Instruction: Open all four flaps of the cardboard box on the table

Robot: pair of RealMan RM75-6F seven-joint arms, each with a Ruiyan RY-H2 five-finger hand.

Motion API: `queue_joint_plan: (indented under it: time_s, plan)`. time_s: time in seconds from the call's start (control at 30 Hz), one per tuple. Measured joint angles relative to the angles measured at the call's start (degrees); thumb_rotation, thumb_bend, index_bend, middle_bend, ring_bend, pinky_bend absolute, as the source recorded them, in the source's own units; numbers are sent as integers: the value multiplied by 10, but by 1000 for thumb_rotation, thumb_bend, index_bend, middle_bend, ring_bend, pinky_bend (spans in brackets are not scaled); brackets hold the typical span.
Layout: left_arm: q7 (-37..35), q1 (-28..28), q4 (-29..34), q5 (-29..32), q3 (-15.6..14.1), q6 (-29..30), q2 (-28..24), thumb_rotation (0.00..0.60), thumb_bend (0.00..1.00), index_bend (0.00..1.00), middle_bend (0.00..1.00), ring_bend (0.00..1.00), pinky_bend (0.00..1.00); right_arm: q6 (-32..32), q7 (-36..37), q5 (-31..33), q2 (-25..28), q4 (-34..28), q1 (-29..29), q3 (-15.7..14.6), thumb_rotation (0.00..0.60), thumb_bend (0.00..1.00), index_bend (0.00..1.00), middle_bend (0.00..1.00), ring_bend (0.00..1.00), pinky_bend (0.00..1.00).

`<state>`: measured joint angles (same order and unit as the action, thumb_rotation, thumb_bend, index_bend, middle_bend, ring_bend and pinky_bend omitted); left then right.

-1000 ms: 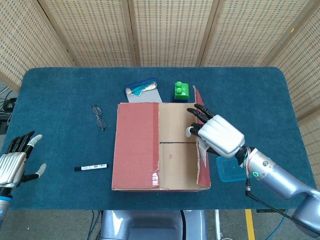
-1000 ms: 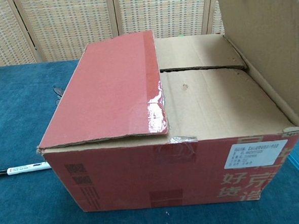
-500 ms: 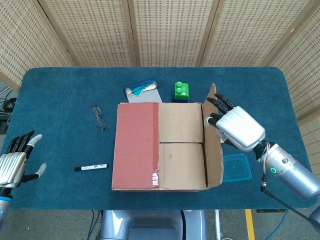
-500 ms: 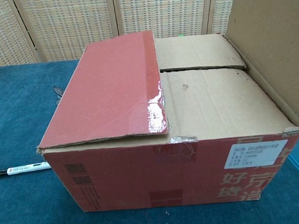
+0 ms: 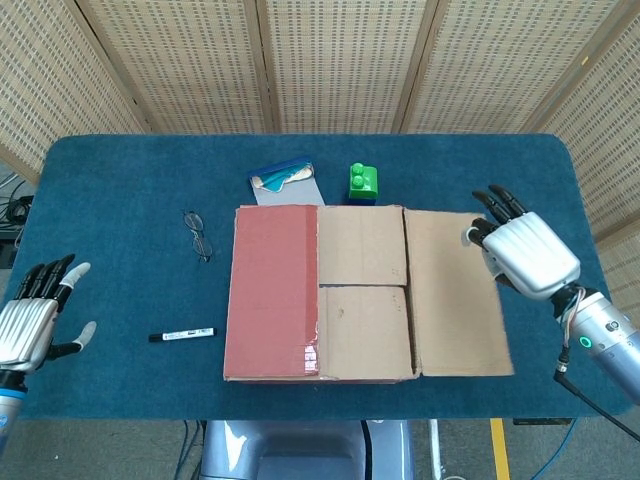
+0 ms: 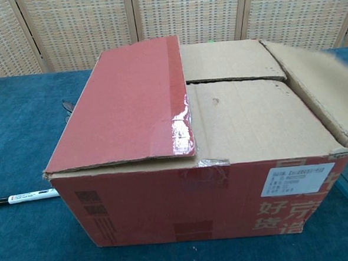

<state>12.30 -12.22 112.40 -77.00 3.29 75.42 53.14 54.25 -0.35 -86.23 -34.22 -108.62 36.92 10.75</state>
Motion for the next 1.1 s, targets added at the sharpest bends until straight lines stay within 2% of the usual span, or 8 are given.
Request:
queue_joint_plan:
  time_s: [0.07, 0.13, 0.23, 0.4, 0.6, 0.67, 0.83, 1.1]
  plan:
    - [-6, -6, -1, -15, 1, -4, -6, 519, 366, 97, 0, 0, 0, 14, -4, 4, -10, 2, -9, -2, 600, 767, 341, 250, 0, 0]
    - [-12, -13, -2, -30, 3, -9, -14, 519, 365, 97, 0, 0, 0, 26, -9, 7, -19, 4, -17, -3, 600, 740, 261, 182, 0, 0]
    - [-27, -26, -3, -49, 6, -23, -25, 518, 361, 97, 0, 0, 0, 54, -24, 13, -40, 6, -33, -6, 600, 681, 200, 132, 0, 0]
    - [-56, -63, -2, -81, 17, -61, -49, 515, 354, 97, 0, 0, 0, 107, -62, 30, -83, 5, -69, -14, 600, 672, 145, 91, 0, 0]
    - [-102, -119, -7, -115, 37, -110, -72, 515, 365, 97, 0, 0, 0, 144, -106, 58, -110, -5, -105, -26, 600, 672, 88, 49, 0, 0]
    - [-114, -142, -9, -129, 44, -129, -77, 514, 395, 97, 0, 0, 0, 155, -117, 67, -115, -9, -119, -31, 600, 672, 79, 43, 0, 0]
    - [-155, -192, -9, -157, 54, -185, -88, 514, 563, 97, 0, 0, 0, 180, -137, 77, -124, -15, -143, -40, 600, 672, 70, 36, 0, 0]
    - [-220, -264, -9, -188, 64, -262, -93, 515, 697, 97, 0, 0, 0, 214, -141, 78, -137, -18, -173, -50, 600, 672, 71, 36, 0, 0]
